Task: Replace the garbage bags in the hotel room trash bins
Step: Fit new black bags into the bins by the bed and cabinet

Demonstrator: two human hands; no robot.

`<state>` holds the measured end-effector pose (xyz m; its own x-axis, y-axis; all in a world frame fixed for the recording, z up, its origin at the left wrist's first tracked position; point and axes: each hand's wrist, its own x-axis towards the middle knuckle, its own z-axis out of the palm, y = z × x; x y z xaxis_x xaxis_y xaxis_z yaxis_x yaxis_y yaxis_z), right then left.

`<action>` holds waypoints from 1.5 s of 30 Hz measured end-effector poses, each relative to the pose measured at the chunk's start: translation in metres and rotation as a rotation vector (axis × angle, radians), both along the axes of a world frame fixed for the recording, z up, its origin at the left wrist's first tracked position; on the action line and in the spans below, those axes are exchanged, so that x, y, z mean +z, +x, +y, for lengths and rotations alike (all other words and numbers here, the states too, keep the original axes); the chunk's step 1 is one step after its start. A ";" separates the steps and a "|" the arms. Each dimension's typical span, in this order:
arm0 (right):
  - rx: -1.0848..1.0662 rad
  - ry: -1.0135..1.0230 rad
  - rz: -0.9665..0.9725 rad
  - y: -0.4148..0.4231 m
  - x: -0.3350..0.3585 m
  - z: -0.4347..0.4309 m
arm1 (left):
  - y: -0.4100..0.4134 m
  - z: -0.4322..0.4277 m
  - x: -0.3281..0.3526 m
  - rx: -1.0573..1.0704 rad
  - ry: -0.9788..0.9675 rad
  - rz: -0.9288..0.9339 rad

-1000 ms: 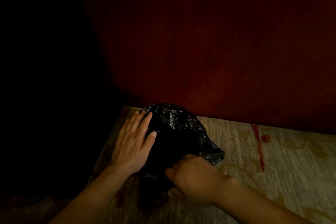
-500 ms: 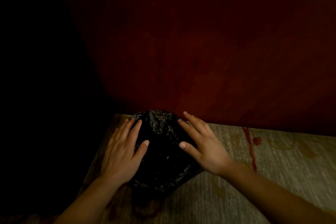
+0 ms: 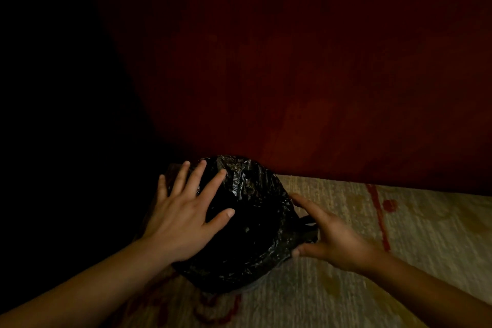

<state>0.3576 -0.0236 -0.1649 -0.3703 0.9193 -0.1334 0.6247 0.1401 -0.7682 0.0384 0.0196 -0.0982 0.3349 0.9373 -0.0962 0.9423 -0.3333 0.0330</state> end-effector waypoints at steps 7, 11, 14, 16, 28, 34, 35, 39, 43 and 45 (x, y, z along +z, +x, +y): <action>-0.130 -0.271 0.550 0.003 -0.013 -0.004 | 0.000 -0.002 -0.012 -0.004 0.025 0.023; -0.296 -0.592 1.183 0.001 -0.030 -0.012 | 0.000 -0.005 -0.010 -0.016 0.015 0.034; -0.508 -0.677 1.502 -0.019 -0.048 -0.021 | 0.002 -0.006 -0.010 -0.004 0.008 0.030; -0.617 -0.701 1.670 -0.033 -0.054 -0.028 | 0.002 -0.007 -0.012 0.000 0.006 0.039; -0.696 -0.358 1.024 -0.020 -0.037 -0.038 | -0.002 -0.009 -0.014 0.007 0.058 -0.024; -0.764 -0.226 0.865 -0.033 -0.031 -0.023 | 0.001 -0.006 -0.016 0.092 0.082 -0.032; -0.777 -0.256 0.865 -0.037 -0.032 -0.021 | 0.000 -0.006 -0.016 0.109 0.082 -0.038; -0.766 -0.394 0.863 -0.046 -0.041 -0.013 | 0.000 -0.007 -0.015 0.123 0.083 -0.037; -0.758 -0.602 1.101 -0.042 -0.048 -0.014 | -0.001 -0.007 -0.016 0.117 0.088 -0.037; -0.742 -0.681 1.207 -0.040 -0.051 -0.019 | 0.000 -0.008 -0.017 0.111 0.096 -0.033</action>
